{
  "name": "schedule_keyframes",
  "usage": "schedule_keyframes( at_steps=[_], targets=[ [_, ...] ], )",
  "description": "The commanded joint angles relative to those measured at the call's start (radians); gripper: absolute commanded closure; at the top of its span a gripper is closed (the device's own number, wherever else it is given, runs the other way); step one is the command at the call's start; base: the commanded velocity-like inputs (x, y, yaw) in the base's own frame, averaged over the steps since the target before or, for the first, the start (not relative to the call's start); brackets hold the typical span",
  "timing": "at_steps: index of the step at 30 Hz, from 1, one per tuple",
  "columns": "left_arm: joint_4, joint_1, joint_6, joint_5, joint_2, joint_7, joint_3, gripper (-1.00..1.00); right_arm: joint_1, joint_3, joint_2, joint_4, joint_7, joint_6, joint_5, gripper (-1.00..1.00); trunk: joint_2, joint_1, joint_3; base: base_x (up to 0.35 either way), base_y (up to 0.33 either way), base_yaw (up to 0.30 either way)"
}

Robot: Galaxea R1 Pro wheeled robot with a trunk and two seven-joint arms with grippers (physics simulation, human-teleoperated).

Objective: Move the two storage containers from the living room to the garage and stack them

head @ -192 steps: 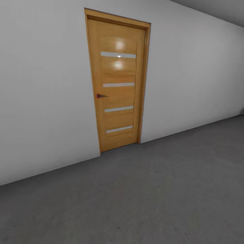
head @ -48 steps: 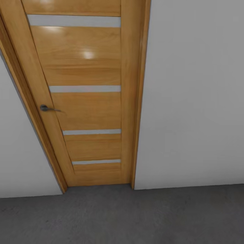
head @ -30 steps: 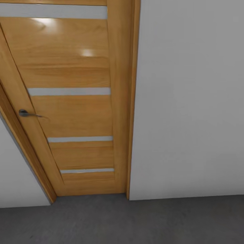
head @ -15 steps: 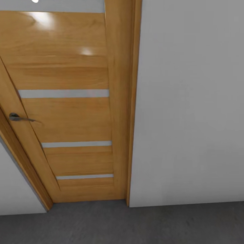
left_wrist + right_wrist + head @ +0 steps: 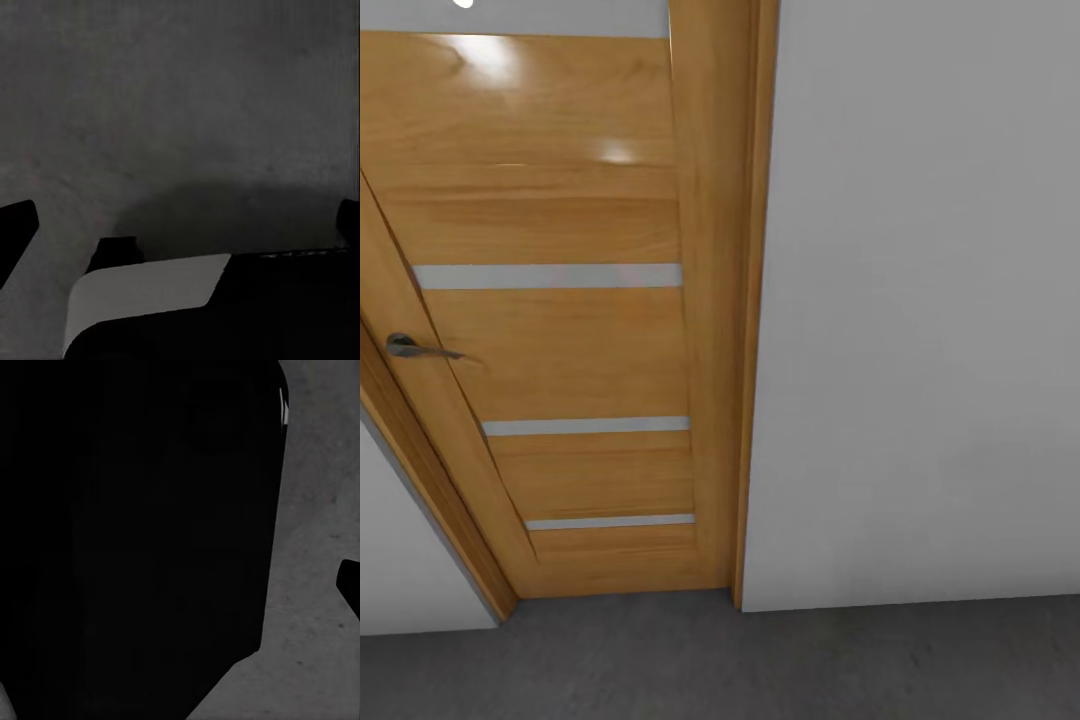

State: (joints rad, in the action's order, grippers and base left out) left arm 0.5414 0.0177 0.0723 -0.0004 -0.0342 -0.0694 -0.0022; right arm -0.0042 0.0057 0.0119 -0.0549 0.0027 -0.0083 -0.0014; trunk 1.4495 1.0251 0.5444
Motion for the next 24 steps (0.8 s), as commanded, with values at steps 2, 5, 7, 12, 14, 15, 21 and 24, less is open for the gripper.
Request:
schedule_keyframes(
  at_steps=[2, 5, 7, 12, 14, 15, 21, 24],
  targets=[
    [0.404, -0.072, 0.157, 0.002, 0.006, -0.006, 0.003, -1.00, 0.000, 0.000, 0.000, 0.000, -0.001, -0.001, 0.000, -1.00, 0.000, 0.000, 0.001, 0.000, 0.000, 0.000],
    [0.631, -0.133, 0.241, 0.003, 0.008, -0.007, 0.006, -1.00, 0.000, 0.000, 0.000, 0.000, -0.001, -0.001, 0.000, -1.00, 0.000, 0.000, 0.001, 0.000, 0.000, 0.000],
    [0.707, -0.145, 0.276, 0.003, 0.008, -0.007, 0.007, -1.00, 0.000, 0.000, -0.001, 0.000, 0.000, -0.001, 0.000, -1.00, 0.000, 0.000, 0.001, 0.000, 0.000, 0.000],
    [0.924, -0.162, 0.392, 0.004, 0.008, -0.008, 0.009, -1.00, 0.000, 0.000, 0.000, 0.000, 0.000, -0.001, 0.000, -1.00, 0.000, 0.000, 0.001, 0.000, 0.000, 0.000],
    [0.968, -0.163, 0.418, 0.005, 0.008, -0.011, 0.009, -1.00, 0.000, 0.000, 0.000, 0.000, 0.000, -0.001, 0.000, -1.00, 0.000, 0.000, 0.001, 0.000, 0.000, 0.000],
    [0.998, -0.164, 0.447, 0.005, 0.007, -0.013, 0.009, -1.00, 0.000, 0.000, 0.000, 0.000, 0.000, -0.001, 0.000, -1.00, 0.000, 0.000, 0.001, 0.000, 0.000, 0.000],
    [1.040, -0.156, 0.552, 0.006, 0.007, -0.023, 0.011, -1.00, 0.000, 0.000, 0.000, -0.001, 0.000, -0.001, 0.000, -1.00, 0.000, 0.000, 0.001, 0.000, 0.000, 0.000],
    [1.045, -0.140, 0.569, 0.006, 0.007, -0.030, 0.011, -1.00, 0.000, 0.000, 0.000, -0.001, 0.000, -0.001, 0.000, -1.00, 0.000, 0.000, 0.001, 0.000, 0.000, 0.000]
  ],
)
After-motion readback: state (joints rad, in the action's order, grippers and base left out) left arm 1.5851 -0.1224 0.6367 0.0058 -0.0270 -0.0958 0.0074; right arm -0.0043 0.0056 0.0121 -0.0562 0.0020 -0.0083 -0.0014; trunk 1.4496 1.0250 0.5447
